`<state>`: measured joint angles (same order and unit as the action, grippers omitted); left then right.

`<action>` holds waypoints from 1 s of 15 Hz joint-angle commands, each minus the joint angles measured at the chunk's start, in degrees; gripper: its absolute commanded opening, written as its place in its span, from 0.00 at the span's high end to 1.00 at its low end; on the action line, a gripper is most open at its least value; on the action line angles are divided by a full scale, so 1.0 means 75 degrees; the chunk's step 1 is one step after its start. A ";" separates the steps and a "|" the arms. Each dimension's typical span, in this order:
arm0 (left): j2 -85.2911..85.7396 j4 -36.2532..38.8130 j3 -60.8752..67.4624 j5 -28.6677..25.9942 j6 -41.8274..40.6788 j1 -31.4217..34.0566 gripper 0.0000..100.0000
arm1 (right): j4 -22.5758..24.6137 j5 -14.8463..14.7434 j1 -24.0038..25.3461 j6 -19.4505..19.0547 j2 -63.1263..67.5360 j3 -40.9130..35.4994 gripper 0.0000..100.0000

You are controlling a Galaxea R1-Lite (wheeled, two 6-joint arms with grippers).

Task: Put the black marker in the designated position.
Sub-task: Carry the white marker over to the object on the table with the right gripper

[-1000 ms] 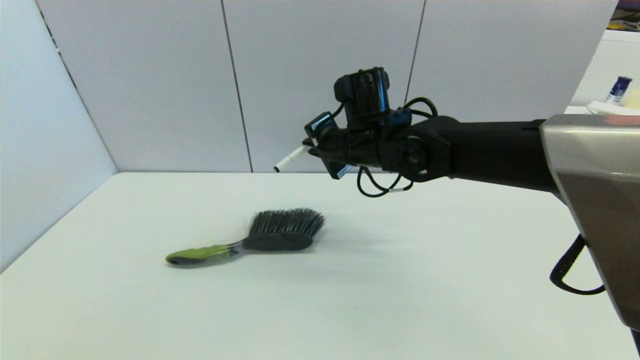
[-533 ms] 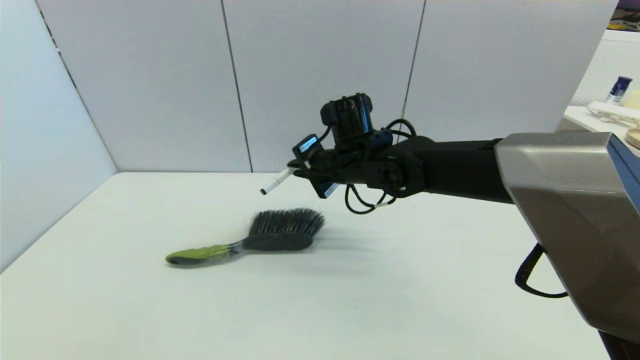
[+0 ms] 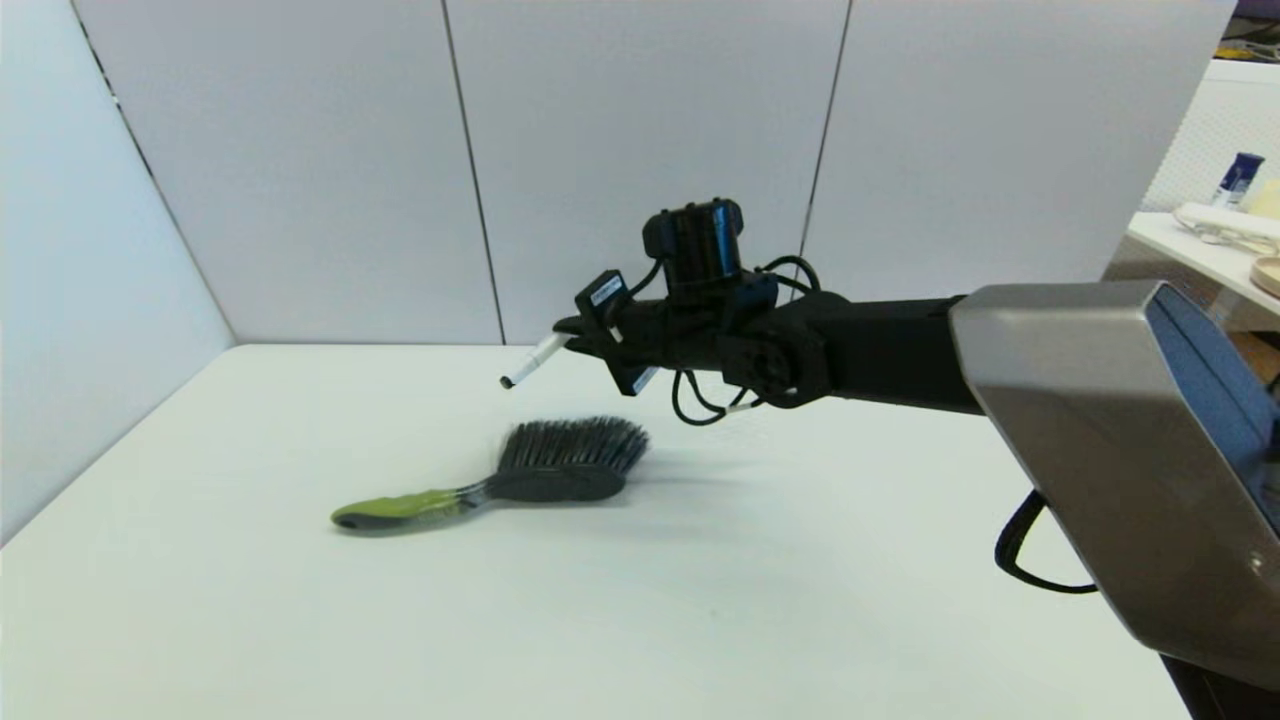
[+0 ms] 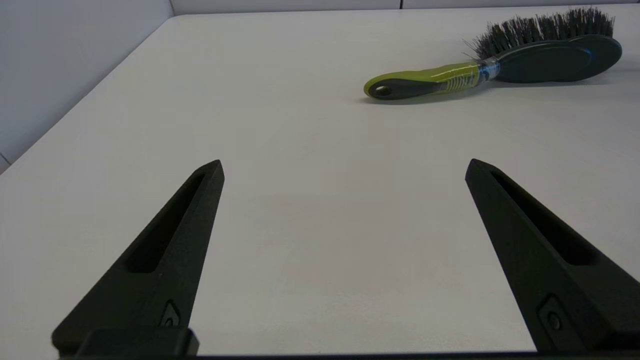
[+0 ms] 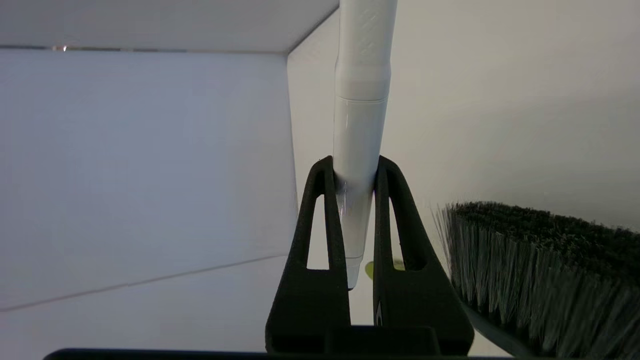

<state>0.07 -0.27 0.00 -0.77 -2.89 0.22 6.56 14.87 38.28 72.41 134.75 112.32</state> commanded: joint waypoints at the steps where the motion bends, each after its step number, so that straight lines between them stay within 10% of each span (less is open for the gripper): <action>1: -0.0010 0.0001 0.0000 -0.0003 -0.0001 0.0006 0.00 | 0.0450 0.0185 0.0017 0.0036 0.0349 0.0000 1.00; 15: -0.0010 0.0001 0.0000 -0.0003 -0.0001 0.0006 0.00 | 0.1129 0.0654 0.0006 -0.0479 0.0994 0.0000 1.00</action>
<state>0.07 -0.27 0.00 -0.77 -2.89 0.22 14.91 19.63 38.23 68.41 142.12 112.32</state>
